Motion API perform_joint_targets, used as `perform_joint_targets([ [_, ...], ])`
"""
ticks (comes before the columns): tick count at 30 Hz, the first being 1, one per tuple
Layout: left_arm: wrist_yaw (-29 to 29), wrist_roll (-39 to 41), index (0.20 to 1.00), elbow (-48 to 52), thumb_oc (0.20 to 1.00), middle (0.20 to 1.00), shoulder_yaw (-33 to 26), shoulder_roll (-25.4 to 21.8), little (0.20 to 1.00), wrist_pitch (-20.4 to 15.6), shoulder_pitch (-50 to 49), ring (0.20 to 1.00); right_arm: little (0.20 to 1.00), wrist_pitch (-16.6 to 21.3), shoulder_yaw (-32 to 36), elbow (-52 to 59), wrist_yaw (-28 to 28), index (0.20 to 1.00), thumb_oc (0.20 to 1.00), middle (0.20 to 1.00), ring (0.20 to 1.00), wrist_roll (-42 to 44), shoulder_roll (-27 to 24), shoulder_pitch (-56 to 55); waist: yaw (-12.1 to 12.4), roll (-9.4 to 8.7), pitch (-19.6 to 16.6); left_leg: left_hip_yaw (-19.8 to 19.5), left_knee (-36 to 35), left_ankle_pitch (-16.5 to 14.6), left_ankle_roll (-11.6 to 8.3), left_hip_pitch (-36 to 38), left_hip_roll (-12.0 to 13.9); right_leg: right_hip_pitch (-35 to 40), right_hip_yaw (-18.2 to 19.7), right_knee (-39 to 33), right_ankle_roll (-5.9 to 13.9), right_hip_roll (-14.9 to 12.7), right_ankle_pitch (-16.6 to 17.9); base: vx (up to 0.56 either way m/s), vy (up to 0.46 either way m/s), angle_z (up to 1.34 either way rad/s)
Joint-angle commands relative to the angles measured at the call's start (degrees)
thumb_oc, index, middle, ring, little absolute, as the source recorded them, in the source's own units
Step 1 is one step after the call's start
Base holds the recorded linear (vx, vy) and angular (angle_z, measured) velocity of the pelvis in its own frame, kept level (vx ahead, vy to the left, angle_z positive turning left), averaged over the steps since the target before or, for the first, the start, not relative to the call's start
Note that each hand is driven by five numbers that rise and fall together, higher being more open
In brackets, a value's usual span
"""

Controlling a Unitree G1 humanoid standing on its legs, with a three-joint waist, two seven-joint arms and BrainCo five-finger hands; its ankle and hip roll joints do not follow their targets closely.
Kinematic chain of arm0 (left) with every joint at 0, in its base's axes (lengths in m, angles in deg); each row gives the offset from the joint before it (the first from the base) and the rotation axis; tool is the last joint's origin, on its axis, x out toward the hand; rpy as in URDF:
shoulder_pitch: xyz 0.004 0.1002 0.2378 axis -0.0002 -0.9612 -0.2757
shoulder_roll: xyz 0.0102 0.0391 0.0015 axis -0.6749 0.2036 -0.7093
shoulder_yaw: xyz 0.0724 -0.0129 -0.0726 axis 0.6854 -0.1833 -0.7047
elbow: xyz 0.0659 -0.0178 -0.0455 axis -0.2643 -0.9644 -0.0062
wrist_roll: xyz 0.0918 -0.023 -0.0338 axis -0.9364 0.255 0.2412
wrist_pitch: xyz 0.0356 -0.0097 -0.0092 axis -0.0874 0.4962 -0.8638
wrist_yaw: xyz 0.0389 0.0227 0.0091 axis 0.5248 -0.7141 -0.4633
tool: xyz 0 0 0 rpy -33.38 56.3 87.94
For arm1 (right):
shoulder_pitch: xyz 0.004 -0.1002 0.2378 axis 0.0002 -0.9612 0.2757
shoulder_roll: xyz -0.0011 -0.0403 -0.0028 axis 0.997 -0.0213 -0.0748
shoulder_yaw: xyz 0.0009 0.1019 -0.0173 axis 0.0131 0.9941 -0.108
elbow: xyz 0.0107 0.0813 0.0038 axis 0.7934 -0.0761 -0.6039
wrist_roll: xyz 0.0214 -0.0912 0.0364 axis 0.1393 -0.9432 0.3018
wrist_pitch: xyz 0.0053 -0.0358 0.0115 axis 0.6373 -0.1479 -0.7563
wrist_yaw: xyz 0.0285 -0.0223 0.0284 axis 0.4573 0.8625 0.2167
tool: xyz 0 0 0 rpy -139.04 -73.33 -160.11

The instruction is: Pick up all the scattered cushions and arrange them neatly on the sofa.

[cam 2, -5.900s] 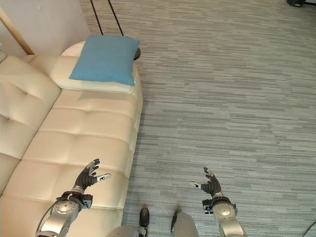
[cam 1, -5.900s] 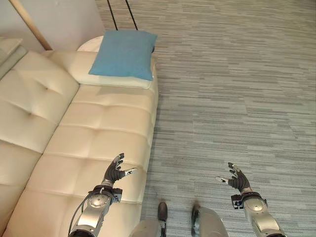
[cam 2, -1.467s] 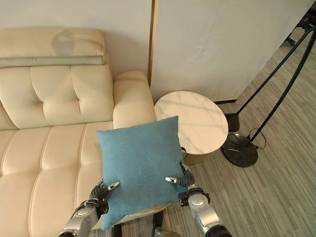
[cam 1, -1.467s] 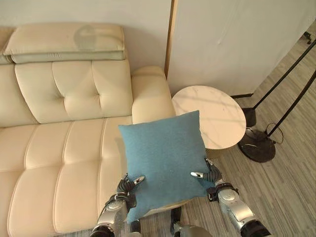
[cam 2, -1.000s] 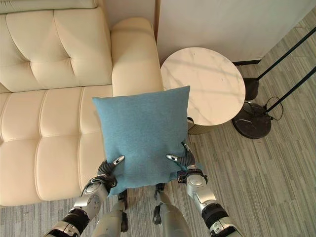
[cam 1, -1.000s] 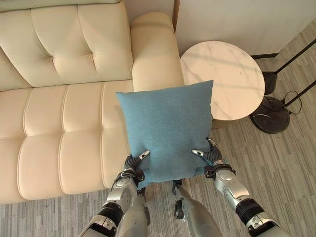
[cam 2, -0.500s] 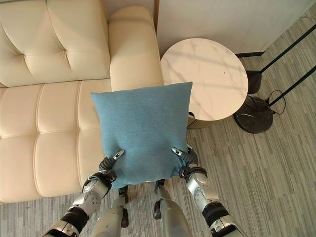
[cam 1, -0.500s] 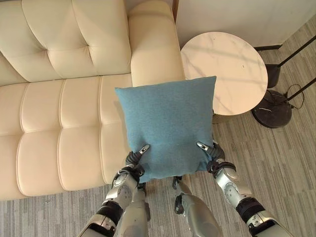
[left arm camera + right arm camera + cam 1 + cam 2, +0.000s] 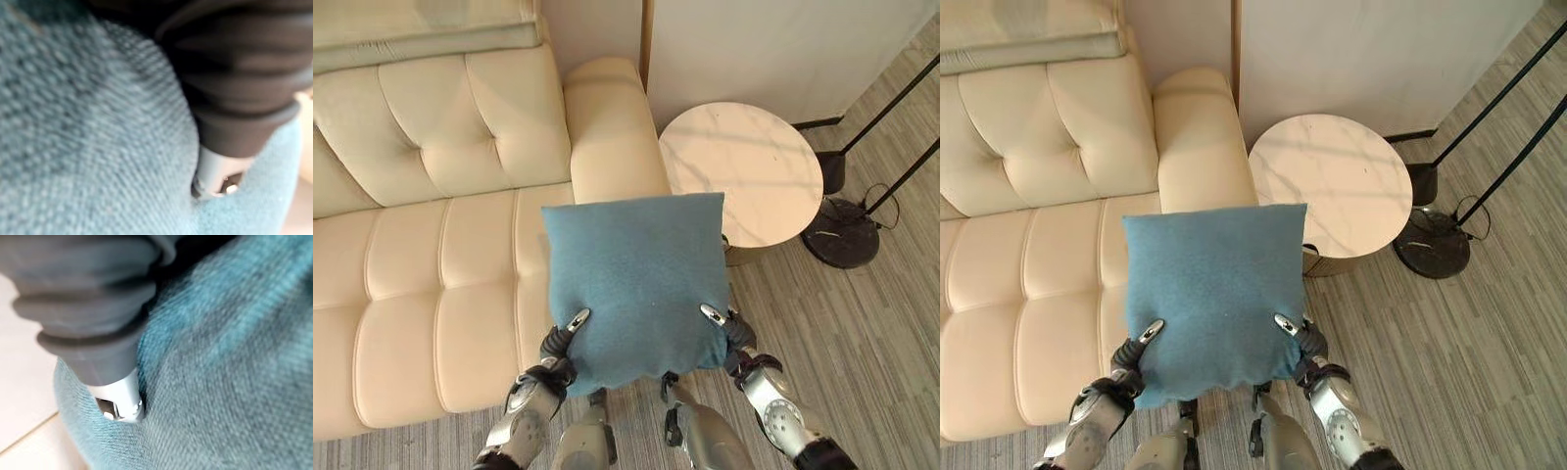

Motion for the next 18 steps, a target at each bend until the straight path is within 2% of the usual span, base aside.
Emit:
perform_joint_targets([
  [1, 10.0, 1.6, 0.200, 11.7, 0.200, 0.200, 5.5, 4.0, 0.200, 0.5, -0.3, 0.200, 0.200, -0.2, -8.2, 13.2, -12.4, 0.200, 0.200, 0.200, 0.200, 2.7, 6.1, 0.6, -1.7, -0.33, -6.1, -1.6, -0.4, -4.2, -0.59, 0.8, -0.2, 4.6, 2.1, 2.4, 7.25, -5.2, -8.1, -0.01, 0.086, -0.02],
  [7, 10.8, 0.6, 0.200, 16.0, 0.200, 0.200, 4.7, 3.0, 0.200, 0.7, -3.7, 0.200, 0.200, 0.0, -6.4, 20.3, -14.3, 0.200, 0.200, 0.200, 0.200, 2.5, 3.8, -3.3, -2.3, -0.18, -6.7, -0.9, -0.4, -5.0, 0.15, 2.3, -0.9, 5.0, 3.2, 3.3, 7.88, -5.4, -7.8, -0.03, 0.087, -0.04],
  [10, 10.5, -0.4, 0.200, 16.7, 0.200, 0.200, 4.6, 2.6, 0.200, 0.3, -4.0, 0.200, 0.200, -0.1, -6.0, 21.7, -15.0, 0.200, 0.200, 0.200, 0.200, 2.0, 3.6, -4.2, -2.7, -0.18, -6.4, -0.5, -0.4, -4.8, 0.25, 1.8, -0.9, 3.8, 4.3, 4.5, 8.58, -5.5, -6.2, -0.15, 0.001, -0.17],
  [11, 9.2, -0.7, 0.200, 16.8, 0.200, 0.200, 4.4, 2.4, 0.200, -0.4, -3.2, 0.200, 0.200, 1.3, -5.1, 22.7, -14.1, 0.200, 0.200, 0.200, 0.200, 1.5, 3.3, -3.7, -2.8, 0.58, -5.5, -0.4, -0.4, -3.8, 0.57, 0.7, -0.1, 2.4, 7.2, 8.4, 8.64, -4.4, -7.3, -0.22, -0.015, -0.13],
  [12, 8.9, -0.9, 0.200, 17.1, 0.200, 0.200, 4.6, 2.2, 0.200, -0.5, -2.9, 0.200, 0.200, 1.6, -5.3, 23.0, -14.0, 0.200, 0.200, 0.200, 0.200, 1.7, 3.3, -3.3, -2.5, 1.05, -5.3, -0.2, -0.4, -3.4, 0.67, 0.2, 0.2, 2.5, 8.5, 10.3, 8.33, -4.0, -8.4, -0.28, -0.032, -0.15],
  [14, 8.8, -1.2, 0.200, 17.4, 0.200, 0.200, 4.6, 1.8, 0.200, -0.6, -2.7, 0.200, 0.200, 2.0, -5.2, 22.9, -13.6, 0.200, 0.200, 0.200, 0.200, 1.7, 3.3, -3.0, -2.3, 1.42, -5.3, 0.0, -0.4, -3.0, 0.71, -0.2, 0.5, 3.1, 9.2, 11.7, 7.89, -3.7, -9.4, -0.12, -0.044, -0.10],
  [15, 8.7, -1.0, 0.200, 18.1, 0.200, 0.200, 4.2, 1.5, 0.200, -0.4, -2.6, 0.200, 0.200, 2.2, -4.7, 23.3, -13.0, 0.200, 0.200, 0.200, 0.200, 1.7, 3.5, -2.6, -1.8, 1.87, -5.7, -0.5, -0.4, -2.4, 0.82, -0.9, 0.6, 5.1, 10.8, 15.0, 7.35, -3.3, -11.5, -0.07, -0.051, 0.01],
  [18, 8.3, 0.4, 0.200, 19.8, 0.200, 0.200, 3.6, 2.0, 0.200, -0.2, -3.2, 0.200, 0.200, 2.7, -2.5, 24.3, -12.5, 0.200, 0.200, 0.200, 0.200, 1.5, 3.3, -3.3, -0.3, 1.93, -7.6, -1.6, -0.4, -1.3, 0.57, -2.2, 0.4, 8.9, 13.2, 16.4, 7.12, -2.7, -12.5, -0.08, -0.177, 0.10],
])
